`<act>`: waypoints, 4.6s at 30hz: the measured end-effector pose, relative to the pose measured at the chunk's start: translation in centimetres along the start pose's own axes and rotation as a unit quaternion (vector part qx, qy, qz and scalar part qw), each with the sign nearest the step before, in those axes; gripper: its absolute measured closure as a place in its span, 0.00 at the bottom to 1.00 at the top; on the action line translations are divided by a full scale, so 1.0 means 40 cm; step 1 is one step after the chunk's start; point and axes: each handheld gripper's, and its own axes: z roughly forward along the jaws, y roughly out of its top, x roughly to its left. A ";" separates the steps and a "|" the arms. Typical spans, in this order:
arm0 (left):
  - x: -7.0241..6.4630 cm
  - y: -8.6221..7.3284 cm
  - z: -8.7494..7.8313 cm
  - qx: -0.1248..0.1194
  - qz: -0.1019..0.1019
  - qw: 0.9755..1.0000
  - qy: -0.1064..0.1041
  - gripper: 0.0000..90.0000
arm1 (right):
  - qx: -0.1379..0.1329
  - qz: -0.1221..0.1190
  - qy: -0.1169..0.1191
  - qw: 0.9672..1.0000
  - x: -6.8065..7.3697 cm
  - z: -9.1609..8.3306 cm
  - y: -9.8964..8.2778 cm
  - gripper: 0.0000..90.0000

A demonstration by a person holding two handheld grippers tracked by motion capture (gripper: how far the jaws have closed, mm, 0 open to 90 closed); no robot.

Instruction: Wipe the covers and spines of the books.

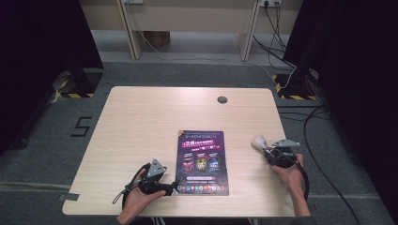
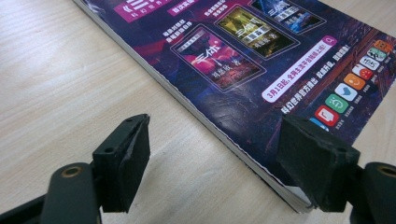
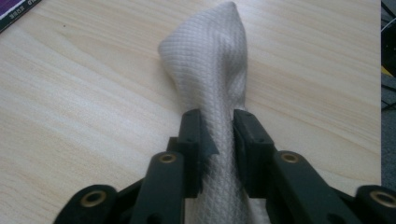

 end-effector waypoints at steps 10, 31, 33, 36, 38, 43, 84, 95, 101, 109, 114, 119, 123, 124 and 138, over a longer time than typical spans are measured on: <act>-0.004 0.001 0.009 0.003 0.002 1.000 -0.004 0.28 | -0.051 -0.003 -0.002 0.999 0.017 -0.042 0.034 0.86; -0.005 0.004 0.007 -0.008 0.003 1.000 -0.008 0.31 | -0.079 -0.102 0.055 0.990 0.246 0.010 0.196 0.86; -0.006 0.001 0.010 -0.002 0.004 1.000 -0.010 0.30 | -0.069 -0.110 0.059 0.990 0.267 0.035 0.205 0.86; -0.010 0.000 0.011 0.002 0.005 1.000 -0.014 0.30 | -0.057 -0.116 0.062 0.990 0.290 0.072 0.215 0.86; -0.013 -0.001 0.012 0.005 0.010 1.000 -0.016 0.29 | -0.051 -0.116 0.062 0.990 0.301 0.093 0.219 0.86; -0.020 -0.004 0.018 0.016 0.017 0.999 -0.023 0.26 | -0.029 -0.122 0.061 0.990 0.320 0.138 0.218 0.86; -0.037 -0.006 0.015 0.029 0.049 0.998 0.000 0.26 | -0.010 -0.113 0.034 0.993 0.336 0.213 0.270 0.86; -0.035 -0.005 0.015 0.032 0.048 0.998 -0.001 0.26 | -0.016 -0.063 0.028 0.997 0.284 0.223 0.268 0.87; -0.035 -0.005 0.016 0.032 0.049 0.998 -0.002 0.26 | -0.014 -0.075 0.047 0.996 0.302 0.208 0.261 0.86; -0.034 -0.005 0.016 0.032 0.053 0.998 -0.002 0.25 | -0.019 -0.128 0.097 0.987 0.413 0.210 0.274 0.86; -0.033 -0.006 0.016 0.030 0.048 0.998 -0.003 0.25 | -0.025 -0.137 0.106 0.984 0.473 0.225 0.291 0.85; -0.034 -0.007 0.016 0.029 0.047 0.998 -0.003 0.25 | -0.017 -0.148 0.100 0.984 0.466 0.227 0.296 0.85; -0.036 -0.009 0.016 0.026 0.045 0.999 -0.001 0.25 | -0.022 -0.115 0.098 0.988 0.424 0.233 0.292 0.85; -0.035 -0.009 0.016 0.026 0.045 0.999 -0.001 0.25 | -0.022 -0.111 0.097 0.989 0.419 0.234 0.293 0.85; -0.037 -0.006 0.019 0.031 0.050 0.998 -0.009 0.24 | -0.020 -0.147 0.072 0.986 0.509 0.259 0.331 0.85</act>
